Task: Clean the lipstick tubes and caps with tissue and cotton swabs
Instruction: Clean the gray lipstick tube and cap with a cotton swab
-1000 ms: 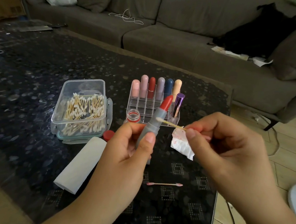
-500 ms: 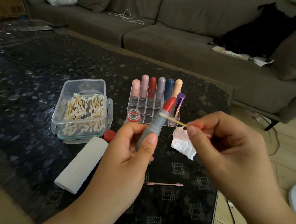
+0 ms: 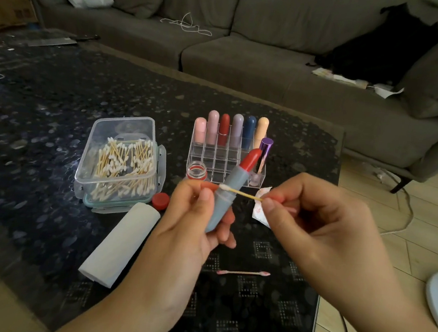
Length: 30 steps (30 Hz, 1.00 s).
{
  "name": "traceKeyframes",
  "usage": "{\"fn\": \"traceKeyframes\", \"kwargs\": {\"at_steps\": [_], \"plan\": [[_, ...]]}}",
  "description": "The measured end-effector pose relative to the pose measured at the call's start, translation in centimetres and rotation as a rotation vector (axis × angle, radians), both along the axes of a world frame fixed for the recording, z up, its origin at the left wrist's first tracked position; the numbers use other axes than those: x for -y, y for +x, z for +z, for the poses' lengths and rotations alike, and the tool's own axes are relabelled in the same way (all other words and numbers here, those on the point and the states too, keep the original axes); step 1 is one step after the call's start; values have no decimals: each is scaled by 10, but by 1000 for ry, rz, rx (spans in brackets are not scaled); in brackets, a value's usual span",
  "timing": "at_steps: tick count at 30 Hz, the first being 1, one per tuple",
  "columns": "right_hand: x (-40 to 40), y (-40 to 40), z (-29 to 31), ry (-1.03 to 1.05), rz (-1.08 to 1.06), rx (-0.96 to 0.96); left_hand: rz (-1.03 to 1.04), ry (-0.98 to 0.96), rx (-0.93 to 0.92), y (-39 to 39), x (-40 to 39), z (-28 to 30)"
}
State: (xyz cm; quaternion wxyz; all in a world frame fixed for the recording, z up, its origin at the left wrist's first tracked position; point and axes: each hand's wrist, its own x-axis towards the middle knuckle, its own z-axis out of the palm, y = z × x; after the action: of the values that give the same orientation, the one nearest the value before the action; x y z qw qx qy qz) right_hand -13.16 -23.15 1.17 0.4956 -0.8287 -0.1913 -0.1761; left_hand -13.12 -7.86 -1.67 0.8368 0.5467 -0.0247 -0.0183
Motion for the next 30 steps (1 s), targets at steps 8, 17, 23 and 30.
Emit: {"fn": "traceKeyframes", "kwargs": {"at_steps": [8,17,23,30], "plan": [[0,1,0,-34,-28,19,20,42,-30,3,0,-2],[2,2,1,-4,-89,36,27,178,-25,2,-1,-3],[0,0,2,-21,-62,60,62,254,7,1,-2,-3],[-2,0,1,-54,-26,47,136,369,49,1,-5,-6]]}}
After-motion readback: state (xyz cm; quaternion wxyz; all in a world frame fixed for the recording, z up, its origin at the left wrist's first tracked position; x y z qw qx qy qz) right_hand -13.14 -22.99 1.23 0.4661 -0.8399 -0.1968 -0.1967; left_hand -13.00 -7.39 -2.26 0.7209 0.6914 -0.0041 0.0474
